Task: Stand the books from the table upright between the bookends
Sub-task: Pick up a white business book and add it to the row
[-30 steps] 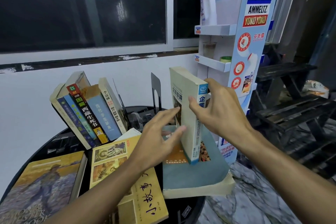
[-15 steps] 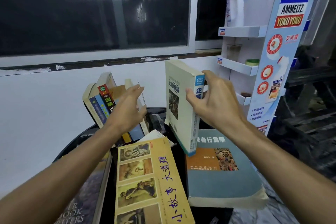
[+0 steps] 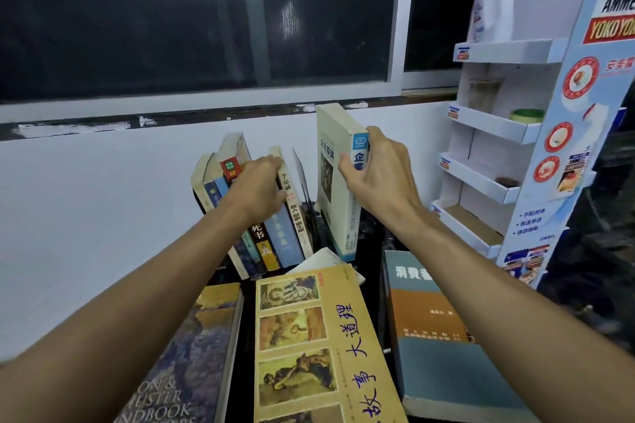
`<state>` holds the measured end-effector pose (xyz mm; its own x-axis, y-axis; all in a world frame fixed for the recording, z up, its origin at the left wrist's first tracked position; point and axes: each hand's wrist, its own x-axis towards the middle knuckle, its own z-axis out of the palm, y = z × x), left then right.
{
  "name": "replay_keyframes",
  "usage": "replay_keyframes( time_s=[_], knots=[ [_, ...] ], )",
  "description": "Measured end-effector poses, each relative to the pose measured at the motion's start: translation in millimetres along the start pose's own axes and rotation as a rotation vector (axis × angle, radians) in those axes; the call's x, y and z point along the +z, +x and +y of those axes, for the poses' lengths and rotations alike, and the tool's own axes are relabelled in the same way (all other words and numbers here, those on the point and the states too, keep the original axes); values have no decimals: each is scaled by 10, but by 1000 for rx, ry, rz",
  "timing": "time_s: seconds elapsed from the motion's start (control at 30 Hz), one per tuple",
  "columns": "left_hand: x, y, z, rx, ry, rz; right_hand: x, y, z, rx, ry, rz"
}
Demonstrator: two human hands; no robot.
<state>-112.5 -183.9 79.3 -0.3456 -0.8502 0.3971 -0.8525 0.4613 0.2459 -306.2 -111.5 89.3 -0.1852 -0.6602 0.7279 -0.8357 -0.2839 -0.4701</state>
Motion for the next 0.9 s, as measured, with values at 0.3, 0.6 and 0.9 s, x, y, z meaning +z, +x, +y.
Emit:
replay_keyframes(
  time_s=[0.3, 0.6, 0.9],
  knots=[
    [70, 19, -59, 4, -18, 48, 493, 198, 106, 24, -88, -31],
    [103, 16, -82, 29, -37, 88, 791, 237, 177, 79, 4, -31],
    [119, 15, -95, 39, -41, 112, 869, 222, 226, 76, -27, -38]
  ],
)
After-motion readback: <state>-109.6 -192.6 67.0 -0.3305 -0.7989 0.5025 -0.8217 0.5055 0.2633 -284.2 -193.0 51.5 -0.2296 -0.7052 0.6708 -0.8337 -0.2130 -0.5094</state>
